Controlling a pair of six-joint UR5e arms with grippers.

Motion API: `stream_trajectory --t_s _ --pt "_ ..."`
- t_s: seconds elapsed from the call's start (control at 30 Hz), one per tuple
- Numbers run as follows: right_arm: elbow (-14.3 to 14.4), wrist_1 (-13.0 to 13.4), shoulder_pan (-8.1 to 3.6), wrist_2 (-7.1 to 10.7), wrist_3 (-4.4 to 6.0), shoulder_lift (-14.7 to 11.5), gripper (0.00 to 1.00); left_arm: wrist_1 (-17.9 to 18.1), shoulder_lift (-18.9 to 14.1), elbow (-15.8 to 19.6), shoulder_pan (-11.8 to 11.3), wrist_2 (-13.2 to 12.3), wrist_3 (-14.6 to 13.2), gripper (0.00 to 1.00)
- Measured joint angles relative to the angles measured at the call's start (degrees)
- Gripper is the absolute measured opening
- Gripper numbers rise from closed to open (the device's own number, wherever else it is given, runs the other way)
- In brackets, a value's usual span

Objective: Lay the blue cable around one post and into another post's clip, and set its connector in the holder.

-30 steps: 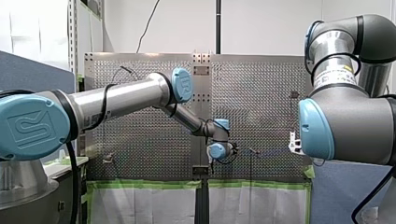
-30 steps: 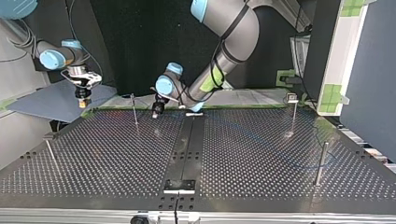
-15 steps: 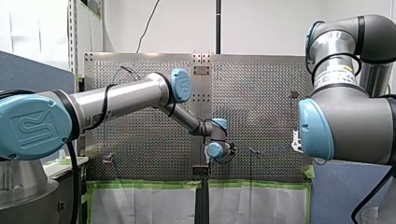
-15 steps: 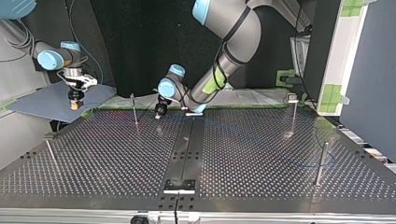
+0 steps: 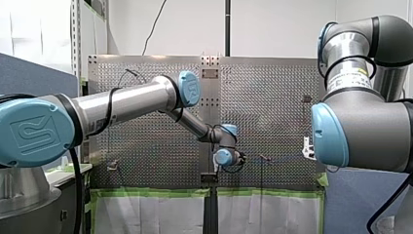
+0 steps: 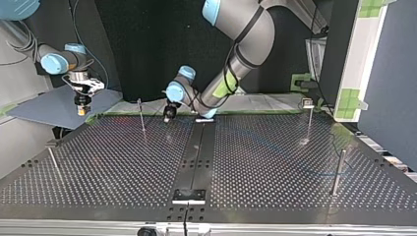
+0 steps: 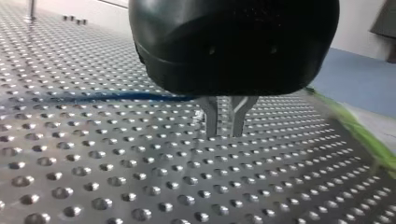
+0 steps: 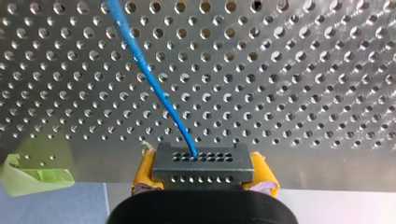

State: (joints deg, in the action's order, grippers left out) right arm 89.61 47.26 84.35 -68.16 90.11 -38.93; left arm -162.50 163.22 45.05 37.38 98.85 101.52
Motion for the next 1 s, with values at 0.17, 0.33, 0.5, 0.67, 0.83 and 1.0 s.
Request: stream_trajectory --t_s 0.17,0.33,0.5,0.67,0.83,1.0 --pt "0.0 -0.55 0.25 0.18 0.0 0.02 0.0 0.36 -1.97 2.64 0.4 0.4 -3.02 0.75" --pt "0.01 -1.09 0.44 0.19 0.0 0.02 0.0 2.28 -4.74 5.49 0.85 -0.37 -5.55 0.86" --pt "0.01 -1.94 0.68 0.16 0.0 0.02 0.0 1.97 -6.89 6.87 1.51 -0.35 -6.39 0.94" --pt "0.0 -2.71 0.72 0.13 0.0 0.01 0.0 -0.44 -7.23 7.81 2.08 0.16 -7.36 0.94" --pt "0.0 -2.99 0.79 0.14 0.0 0.01 0.0 -1.72 -7.25 8.99 2.18 1.56 -8.33 0.94" --pt "0.0 -3.25 0.89 0.14 -0.02 0.0 0.0 -1.92 -7.27 9.92 2.16 3.55 -10.11 0.94"
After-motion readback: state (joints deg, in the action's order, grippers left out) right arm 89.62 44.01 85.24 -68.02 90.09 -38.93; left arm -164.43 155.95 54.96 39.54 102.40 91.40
